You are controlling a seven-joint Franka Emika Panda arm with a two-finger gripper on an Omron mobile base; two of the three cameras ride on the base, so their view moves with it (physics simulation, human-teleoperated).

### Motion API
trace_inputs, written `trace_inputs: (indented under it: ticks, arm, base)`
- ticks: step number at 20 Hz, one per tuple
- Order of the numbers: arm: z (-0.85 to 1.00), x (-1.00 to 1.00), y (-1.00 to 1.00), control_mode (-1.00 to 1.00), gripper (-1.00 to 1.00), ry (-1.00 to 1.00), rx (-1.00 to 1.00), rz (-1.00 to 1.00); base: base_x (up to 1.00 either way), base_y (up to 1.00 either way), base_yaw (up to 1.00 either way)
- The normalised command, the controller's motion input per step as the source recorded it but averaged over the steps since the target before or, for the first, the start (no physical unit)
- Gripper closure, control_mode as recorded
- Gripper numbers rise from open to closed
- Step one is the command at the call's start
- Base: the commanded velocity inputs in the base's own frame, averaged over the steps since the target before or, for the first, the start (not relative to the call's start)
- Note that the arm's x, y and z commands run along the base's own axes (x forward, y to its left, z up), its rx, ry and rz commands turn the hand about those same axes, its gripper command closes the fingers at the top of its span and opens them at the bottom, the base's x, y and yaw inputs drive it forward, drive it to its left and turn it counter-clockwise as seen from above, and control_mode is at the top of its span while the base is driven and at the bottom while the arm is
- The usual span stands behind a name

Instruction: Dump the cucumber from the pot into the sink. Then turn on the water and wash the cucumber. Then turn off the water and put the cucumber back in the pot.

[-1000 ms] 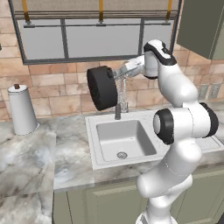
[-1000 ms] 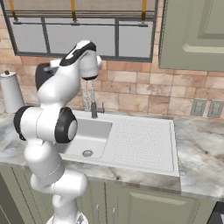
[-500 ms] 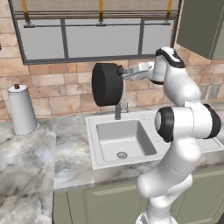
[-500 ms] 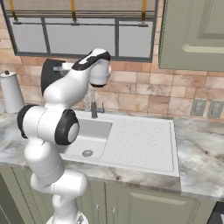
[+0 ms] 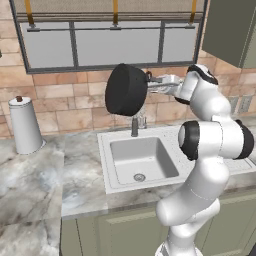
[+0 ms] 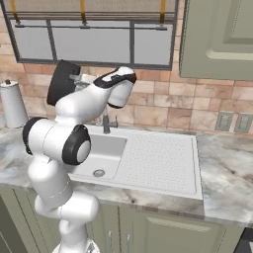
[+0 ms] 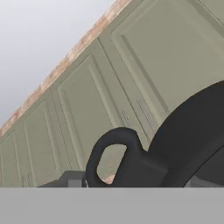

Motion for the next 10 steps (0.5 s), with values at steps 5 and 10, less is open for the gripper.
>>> trace_inputs:
  ticks: [5,10]
  arm:
    - [0.17,-0.04,-0.32,-1.00,1.00,0.02,0.26,0.00]
    - [0.19,-0.02,-0.33,-1.00,1.00,0.03,0.23,0.00]
  base:
    - [0.00,0.00,0.00]
    - [0.00,0.00,0.00]
